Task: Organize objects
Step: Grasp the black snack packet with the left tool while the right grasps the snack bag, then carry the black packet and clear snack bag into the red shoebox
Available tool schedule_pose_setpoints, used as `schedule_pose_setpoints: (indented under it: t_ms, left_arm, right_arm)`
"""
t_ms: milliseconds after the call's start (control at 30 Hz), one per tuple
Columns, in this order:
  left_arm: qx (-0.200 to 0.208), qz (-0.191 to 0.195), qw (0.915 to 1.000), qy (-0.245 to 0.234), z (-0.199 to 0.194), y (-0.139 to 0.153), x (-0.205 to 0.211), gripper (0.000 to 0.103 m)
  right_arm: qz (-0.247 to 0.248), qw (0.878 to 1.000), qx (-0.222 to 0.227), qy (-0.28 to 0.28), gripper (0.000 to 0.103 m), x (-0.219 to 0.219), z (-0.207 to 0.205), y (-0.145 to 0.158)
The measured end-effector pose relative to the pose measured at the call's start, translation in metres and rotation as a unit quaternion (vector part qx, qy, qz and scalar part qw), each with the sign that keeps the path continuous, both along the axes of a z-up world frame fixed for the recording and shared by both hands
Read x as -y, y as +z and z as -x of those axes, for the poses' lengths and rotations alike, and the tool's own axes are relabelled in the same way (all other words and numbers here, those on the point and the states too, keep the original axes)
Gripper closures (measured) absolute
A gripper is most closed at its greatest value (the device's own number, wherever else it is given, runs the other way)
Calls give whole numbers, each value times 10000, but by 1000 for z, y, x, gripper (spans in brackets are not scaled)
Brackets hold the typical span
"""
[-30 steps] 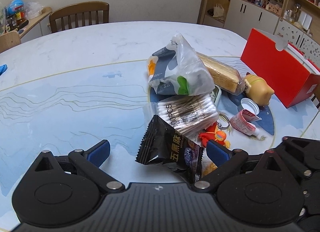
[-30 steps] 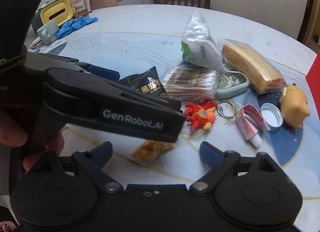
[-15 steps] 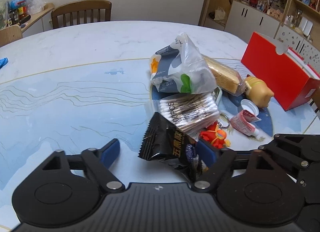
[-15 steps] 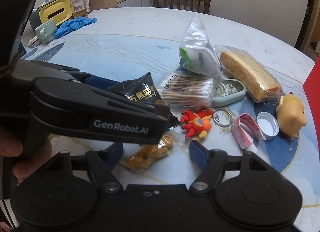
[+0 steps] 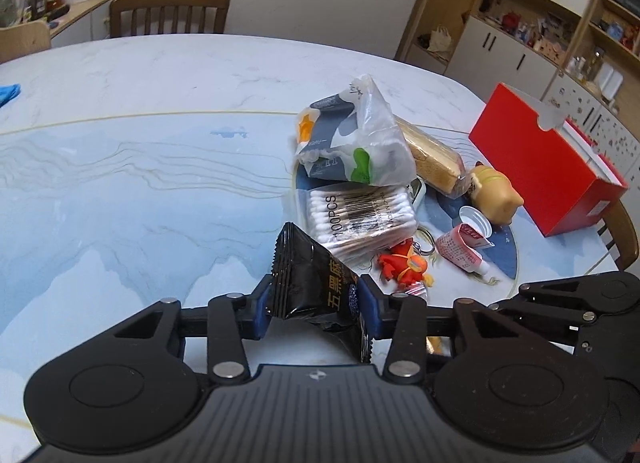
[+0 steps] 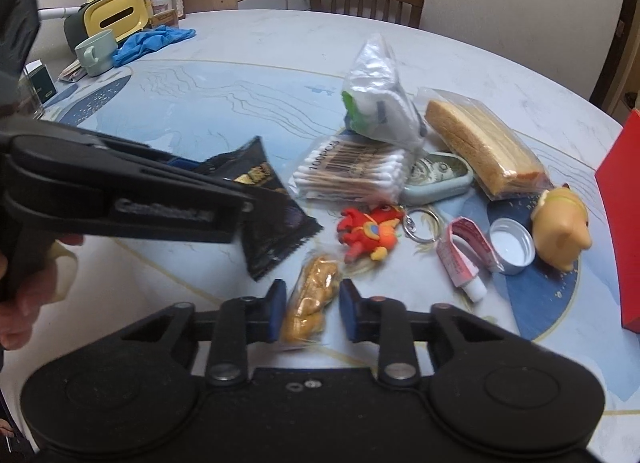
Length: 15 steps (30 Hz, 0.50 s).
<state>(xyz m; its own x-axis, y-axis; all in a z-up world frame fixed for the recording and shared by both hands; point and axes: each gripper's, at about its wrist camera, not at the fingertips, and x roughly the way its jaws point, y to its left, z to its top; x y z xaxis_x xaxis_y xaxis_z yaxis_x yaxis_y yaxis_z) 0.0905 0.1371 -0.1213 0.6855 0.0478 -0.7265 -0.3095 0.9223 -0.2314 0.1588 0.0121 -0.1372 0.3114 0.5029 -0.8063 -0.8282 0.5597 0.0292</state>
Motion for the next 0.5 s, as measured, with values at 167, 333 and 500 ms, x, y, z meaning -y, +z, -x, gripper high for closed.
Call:
schedule_pose_setpoints:
  t_ms: [167, 333, 500]
  left_arm:
    - [-85, 102, 9999, -37, 7, 2, 5, 67]
    - [-203, 267, 9994, -6, 13, 7, 10, 74]
    - [-323, 302, 9989, -132, 16, 15, 22, 77]
  right_arm:
    - [-67, 9999, -82, -56, 83, 13, 1, 6]
    - [-177, 9996, -170, -146, 84, 29, 1, 15]
    - [-413, 9979, -286, -410, 84, 54, -6, 32]
